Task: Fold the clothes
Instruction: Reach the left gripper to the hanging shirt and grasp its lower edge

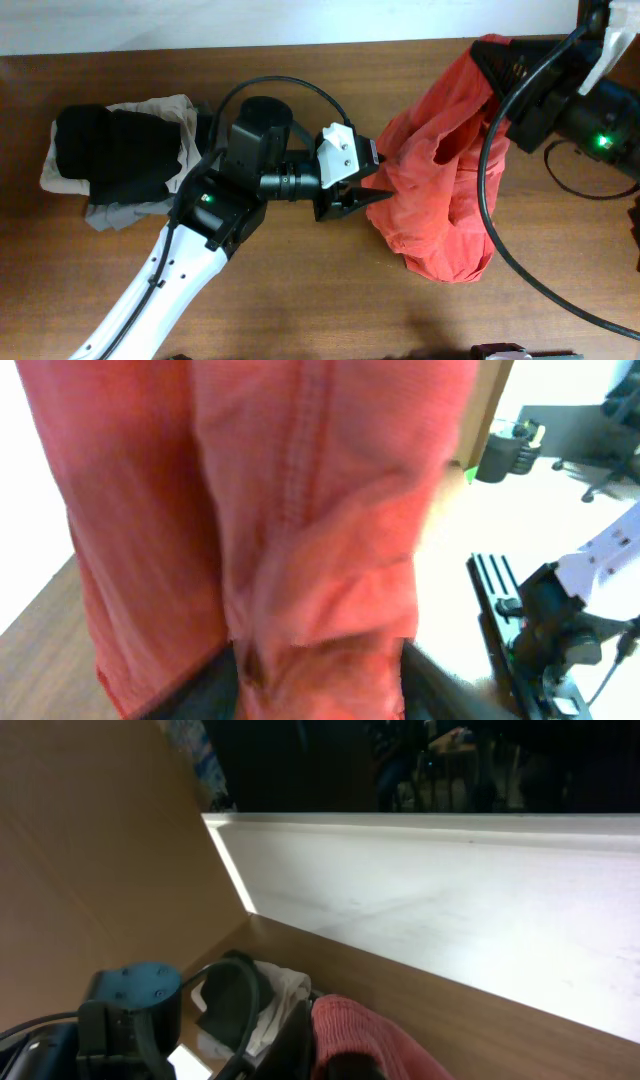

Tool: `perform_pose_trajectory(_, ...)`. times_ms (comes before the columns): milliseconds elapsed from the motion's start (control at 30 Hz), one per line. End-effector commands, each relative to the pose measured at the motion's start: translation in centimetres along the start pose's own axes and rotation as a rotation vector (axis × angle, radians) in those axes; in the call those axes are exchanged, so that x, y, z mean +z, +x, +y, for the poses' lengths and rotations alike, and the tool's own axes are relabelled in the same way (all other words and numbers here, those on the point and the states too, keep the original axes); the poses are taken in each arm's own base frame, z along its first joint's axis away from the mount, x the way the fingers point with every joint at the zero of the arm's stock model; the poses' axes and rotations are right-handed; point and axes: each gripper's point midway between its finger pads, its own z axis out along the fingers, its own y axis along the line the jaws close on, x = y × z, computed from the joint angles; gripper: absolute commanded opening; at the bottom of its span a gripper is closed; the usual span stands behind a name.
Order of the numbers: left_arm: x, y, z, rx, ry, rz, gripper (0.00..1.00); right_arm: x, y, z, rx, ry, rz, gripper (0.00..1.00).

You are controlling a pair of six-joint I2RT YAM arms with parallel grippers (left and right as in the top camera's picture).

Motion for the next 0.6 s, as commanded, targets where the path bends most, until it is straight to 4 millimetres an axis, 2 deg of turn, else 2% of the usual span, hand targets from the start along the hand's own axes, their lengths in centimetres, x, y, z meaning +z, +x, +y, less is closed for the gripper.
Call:
perform_pose_trajectory(0, 0.2, -0.9, -1.2, 0.009, 0.055, -0.025, 0.38, -0.2, -0.9, 0.3, -0.022, 0.01, -0.03, 0.04)
perform_pose_trajectory(133, 0.4, -1.0, -1.5, 0.011, 0.064, -0.024, 0.38, -0.2, -0.9, 0.3, -0.017, 0.009, -0.031, 0.04)
perform_pose_trajectory(167, 0.4, -1.0, -1.5, 0.012, 0.065, -0.023, 0.42, -0.2, -0.9, 0.3, -0.008, 0.009, -0.031, 0.04)
perform_pose_trajectory(233, 0.5, -1.0, -1.5, 0.014, 0.06, -0.022, 0.6, -0.2, -0.9, 0.4, 0.004, 0.005, -0.031, 0.04)
perform_pose_trajectory(300, 0.5, -1.0, -1.3, 0.018, 0.049, -0.022, 0.68, -0.3, -0.9, 0.5, 0.004, 0.001, -0.03, 0.04)
perform_pose_trajectory(400, 0.5, -0.9, -0.9, 0.019, 0.031, -0.014, 0.68, -0.3, -1.0, 1.1, 0.011, -0.034, -0.03, 0.04)
perform_pose_trajectory(567, 1.0, -0.8, -1.3, 0.019, 0.043, -0.01, 0.46, -0.4, -1.1, 1.5, 0.02, -0.047, -0.036, 0.04)
